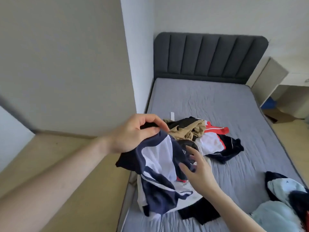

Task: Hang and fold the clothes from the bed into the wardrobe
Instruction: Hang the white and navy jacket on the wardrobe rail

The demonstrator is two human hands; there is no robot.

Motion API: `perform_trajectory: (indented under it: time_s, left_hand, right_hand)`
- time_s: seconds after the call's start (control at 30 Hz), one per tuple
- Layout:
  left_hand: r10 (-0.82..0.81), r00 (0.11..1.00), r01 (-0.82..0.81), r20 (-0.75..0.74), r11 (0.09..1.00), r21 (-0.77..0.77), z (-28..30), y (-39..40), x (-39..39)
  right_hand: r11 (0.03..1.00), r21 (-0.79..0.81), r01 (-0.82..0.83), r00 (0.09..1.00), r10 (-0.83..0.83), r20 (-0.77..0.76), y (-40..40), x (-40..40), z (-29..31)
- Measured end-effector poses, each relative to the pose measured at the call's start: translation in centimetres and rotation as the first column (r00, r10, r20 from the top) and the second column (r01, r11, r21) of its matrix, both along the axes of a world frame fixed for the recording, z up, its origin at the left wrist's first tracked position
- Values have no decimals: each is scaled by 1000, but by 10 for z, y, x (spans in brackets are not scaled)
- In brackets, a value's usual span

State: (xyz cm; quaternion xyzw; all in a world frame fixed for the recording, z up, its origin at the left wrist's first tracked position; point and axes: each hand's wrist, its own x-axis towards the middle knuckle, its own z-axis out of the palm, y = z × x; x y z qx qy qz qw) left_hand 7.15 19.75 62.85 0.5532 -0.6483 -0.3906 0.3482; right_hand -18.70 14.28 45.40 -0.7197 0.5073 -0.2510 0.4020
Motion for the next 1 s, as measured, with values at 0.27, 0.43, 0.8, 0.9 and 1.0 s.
perform_trajectory:
  time_s: [0.27,0.43,0.8,0.9,1.0]
  left_hand:
    - [100,977,-92,189,994,-51,97,101,98]
    - [277,916,-277,292,960,-41,108,174,179]
    - [652,698,-698,296,711,80,85,370,401]
    - [770,614,-782,170,623,3,82,394,437]
    - [857,510,-856,77,514,-54,78,406,472]
  right_hand:
    - [828,-12,-560,818,556,146,28,158,122]
    - [603,48,-796,604,787,123,78,273,151]
    - [627,-104,-772,624,779,65,202,527,176]
    - [637,-104,-764,638,769,25,237,579,175]
    - [615,-115,-780,618,786,10,265,610,178]
